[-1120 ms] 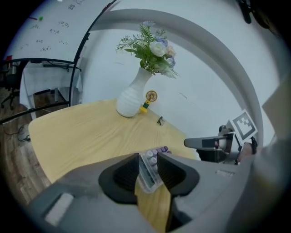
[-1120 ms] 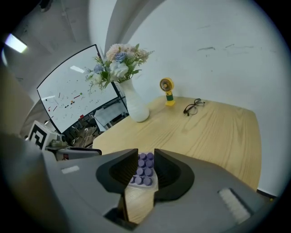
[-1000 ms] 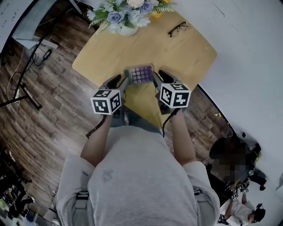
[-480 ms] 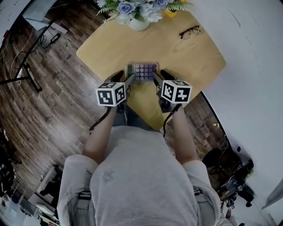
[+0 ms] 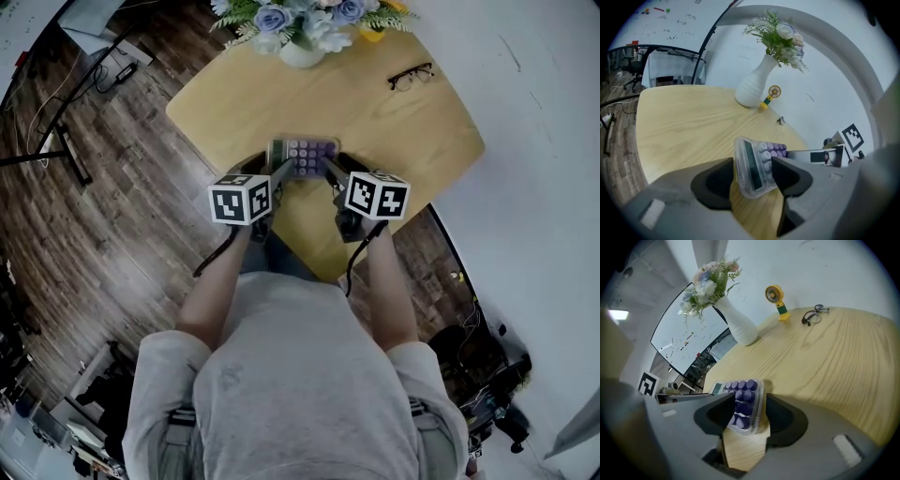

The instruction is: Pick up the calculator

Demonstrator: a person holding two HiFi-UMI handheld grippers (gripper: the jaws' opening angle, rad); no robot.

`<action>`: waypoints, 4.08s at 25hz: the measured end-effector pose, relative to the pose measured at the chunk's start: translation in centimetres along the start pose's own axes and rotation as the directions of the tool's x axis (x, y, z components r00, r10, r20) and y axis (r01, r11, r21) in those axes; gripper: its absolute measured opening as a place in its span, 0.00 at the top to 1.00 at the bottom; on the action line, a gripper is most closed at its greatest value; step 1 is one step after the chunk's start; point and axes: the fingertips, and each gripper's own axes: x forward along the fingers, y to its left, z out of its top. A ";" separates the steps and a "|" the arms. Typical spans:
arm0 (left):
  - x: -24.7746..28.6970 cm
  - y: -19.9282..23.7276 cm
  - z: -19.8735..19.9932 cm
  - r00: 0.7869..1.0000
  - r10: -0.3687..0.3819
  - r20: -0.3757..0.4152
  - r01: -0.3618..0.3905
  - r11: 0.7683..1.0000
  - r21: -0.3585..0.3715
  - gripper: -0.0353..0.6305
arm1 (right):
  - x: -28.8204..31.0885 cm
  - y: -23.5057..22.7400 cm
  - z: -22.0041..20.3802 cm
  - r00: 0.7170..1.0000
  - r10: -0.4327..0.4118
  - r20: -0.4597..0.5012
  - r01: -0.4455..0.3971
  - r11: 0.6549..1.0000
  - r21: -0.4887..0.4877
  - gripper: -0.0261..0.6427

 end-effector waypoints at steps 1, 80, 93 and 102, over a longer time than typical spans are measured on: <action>0.0 0.0 0.1 1.000 -0.001 0.002 0.001 1.000 0.002 0.57 | 0.1 0.1 0.0 1.000 0.010 -0.003 -0.010 1.000 0.004 0.64; -27.1 -16.5 15.0 0.733 -0.596 0.327 0.213 0.659 0.721 0.64 | -25.5 26.0 8.8 0.489 -0.064 0.870 0.472 0.858 -0.203 0.66; -32.1 -18.0 14.7 0.677 -0.650 0.345 0.169 0.594 0.786 0.64 | -28.6 30.1 7.4 0.396 -0.020 0.918 0.521 0.828 -0.207 0.67; -34.5 -17.8 14.3 0.652 -0.672 0.352 0.157 0.573 0.804 0.64 | -29.3 32.5 6.4 0.354 -0.004 0.935 0.553 0.808 -0.205 0.67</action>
